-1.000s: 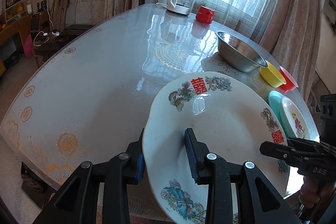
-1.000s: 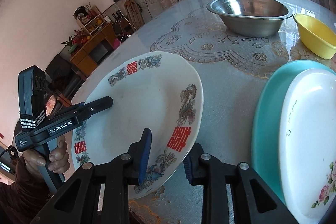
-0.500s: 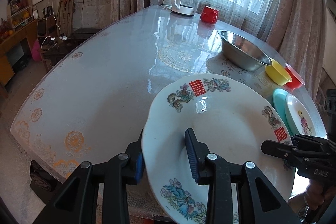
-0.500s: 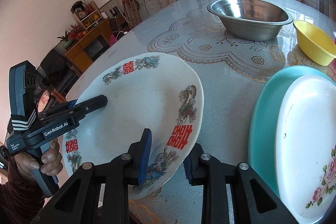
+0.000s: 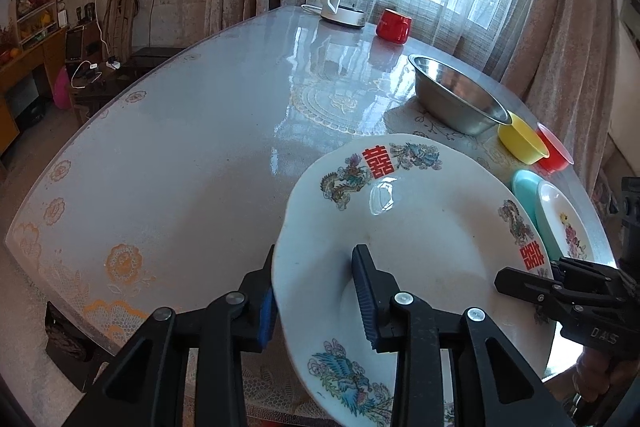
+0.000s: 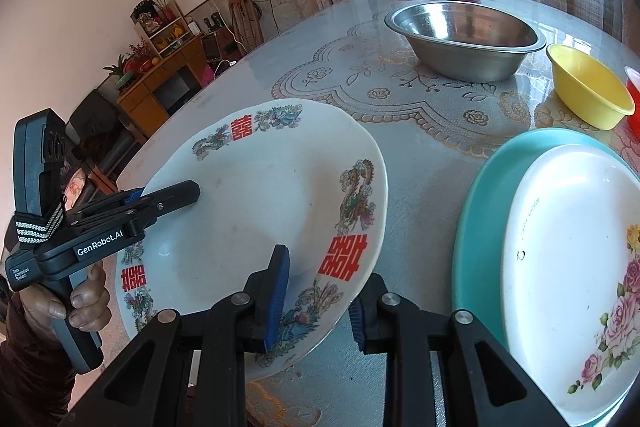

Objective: Organize plates and bowls

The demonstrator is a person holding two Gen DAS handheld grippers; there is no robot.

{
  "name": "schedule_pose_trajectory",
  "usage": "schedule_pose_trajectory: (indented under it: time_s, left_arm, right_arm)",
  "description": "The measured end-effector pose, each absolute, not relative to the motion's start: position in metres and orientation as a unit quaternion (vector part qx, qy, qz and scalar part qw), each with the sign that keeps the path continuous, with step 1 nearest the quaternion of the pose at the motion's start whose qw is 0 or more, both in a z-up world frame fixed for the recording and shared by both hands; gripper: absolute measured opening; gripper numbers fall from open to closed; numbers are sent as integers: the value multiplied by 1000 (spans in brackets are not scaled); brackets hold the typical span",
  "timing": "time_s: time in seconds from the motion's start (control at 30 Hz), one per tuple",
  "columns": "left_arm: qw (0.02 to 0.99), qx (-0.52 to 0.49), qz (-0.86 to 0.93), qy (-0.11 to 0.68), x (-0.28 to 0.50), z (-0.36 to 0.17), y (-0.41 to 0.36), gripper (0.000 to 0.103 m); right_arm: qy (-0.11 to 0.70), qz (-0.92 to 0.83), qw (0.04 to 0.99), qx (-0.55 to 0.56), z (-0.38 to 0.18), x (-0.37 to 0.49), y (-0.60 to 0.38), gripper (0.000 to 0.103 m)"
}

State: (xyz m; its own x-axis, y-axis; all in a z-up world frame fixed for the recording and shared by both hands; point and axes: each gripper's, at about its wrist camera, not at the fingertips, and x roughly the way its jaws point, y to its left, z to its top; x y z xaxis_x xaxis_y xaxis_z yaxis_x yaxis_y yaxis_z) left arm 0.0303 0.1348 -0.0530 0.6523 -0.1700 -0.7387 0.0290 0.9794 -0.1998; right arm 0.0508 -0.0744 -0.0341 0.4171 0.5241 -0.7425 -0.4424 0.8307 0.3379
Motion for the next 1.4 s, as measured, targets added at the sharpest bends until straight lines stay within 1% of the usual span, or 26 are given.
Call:
schedule_pose_trajectory:
  time_s: [0.17,0.3,0.4,0.77,1.13,1.4]
  left_arm:
    - [907,-86,-63,406,39,-54,136,35]
    - [908,-85,-61,405,40,-53,135,35]
    - [910,-85,-70,400,33,-52,134,33]
    - [920,-79,-108,369,27,-34,111,33]
    - [915,-39,-185,355,44,-12,37,33]
    - [904,-16,-236,356,65,-6,-23,33]
  right_arm:
    - [458,291,838,58,-36,52,-77,28]
    - [452,284,844,37,-34,47,-73,28]
    - [450,281,847,37,-33,43,-76,28]
    - [414,254,874,22,-6,30,-100,28]
    - [390,185,900,62,14,15,-167,28]
    - [379,117,914,86,18,14,-219,28]
